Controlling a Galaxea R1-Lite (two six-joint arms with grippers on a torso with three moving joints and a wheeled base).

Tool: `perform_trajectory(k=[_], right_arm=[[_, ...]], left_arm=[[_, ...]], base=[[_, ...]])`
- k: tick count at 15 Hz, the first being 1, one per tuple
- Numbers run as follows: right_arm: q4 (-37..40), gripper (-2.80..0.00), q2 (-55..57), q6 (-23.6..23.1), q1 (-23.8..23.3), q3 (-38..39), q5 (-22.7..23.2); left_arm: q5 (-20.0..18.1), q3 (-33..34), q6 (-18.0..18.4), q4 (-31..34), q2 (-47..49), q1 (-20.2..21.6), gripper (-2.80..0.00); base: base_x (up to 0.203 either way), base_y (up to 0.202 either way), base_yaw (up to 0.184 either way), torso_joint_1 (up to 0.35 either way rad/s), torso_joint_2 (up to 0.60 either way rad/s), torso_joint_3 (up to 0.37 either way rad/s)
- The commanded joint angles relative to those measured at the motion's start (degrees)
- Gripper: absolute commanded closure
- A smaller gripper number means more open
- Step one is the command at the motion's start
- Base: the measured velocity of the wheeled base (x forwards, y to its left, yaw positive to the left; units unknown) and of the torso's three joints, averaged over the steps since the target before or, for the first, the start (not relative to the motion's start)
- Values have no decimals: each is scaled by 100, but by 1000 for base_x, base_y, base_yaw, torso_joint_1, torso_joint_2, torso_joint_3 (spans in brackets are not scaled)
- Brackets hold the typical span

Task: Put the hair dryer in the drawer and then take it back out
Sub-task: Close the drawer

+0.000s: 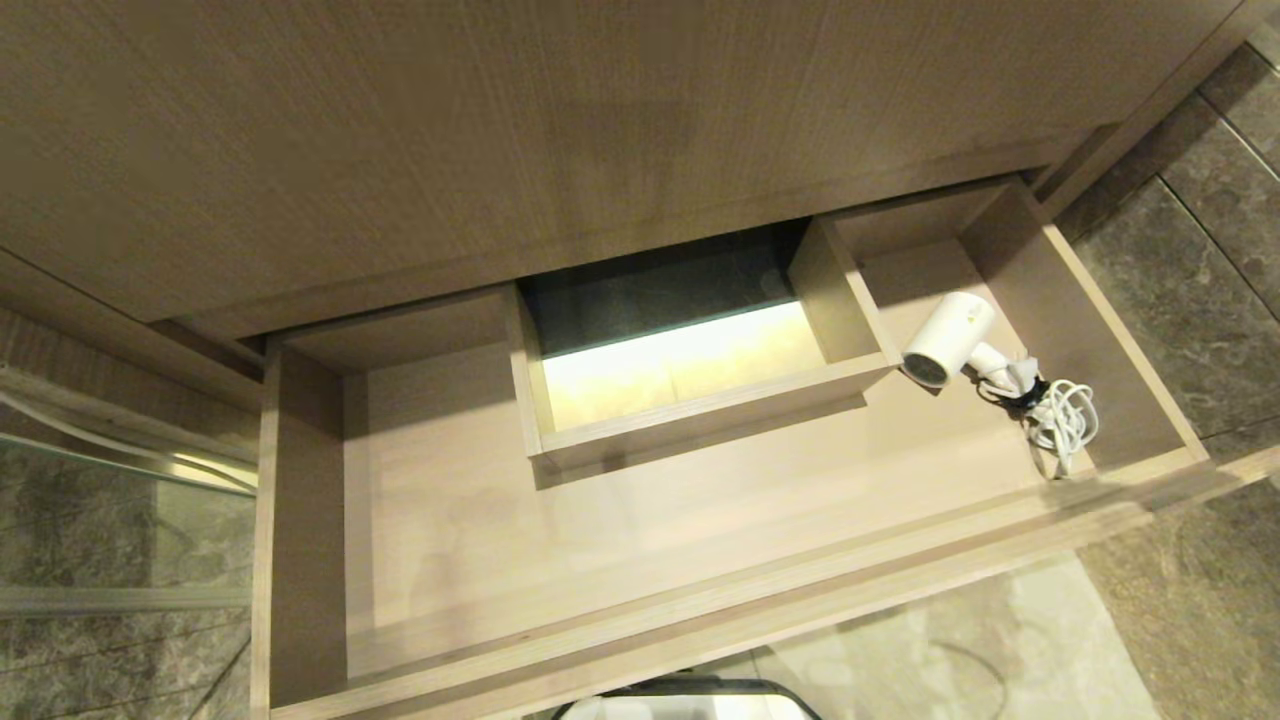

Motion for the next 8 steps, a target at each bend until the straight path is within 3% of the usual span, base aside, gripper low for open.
perform_trajectory(k=[1, 4, 8], right_arm=[[206, 0, -683, -20, -19, 906, -308], [-133, 0, -693, -23, -21, 1695, -378], [-1421, 0, -108, -24, -16, 2337, -375]], left_arm=[[1, 0, -4, -1, 0, -6, 0], [1, 0, -4, -1, 0, 2, 0], [1, 0, -4, -1, 0, 2, 0]], base=[[0, 0, 0, 0, 0, 0], [0, 0, 0, 0, 0, 0], [0, 0, 0, 0, 0, 0]])
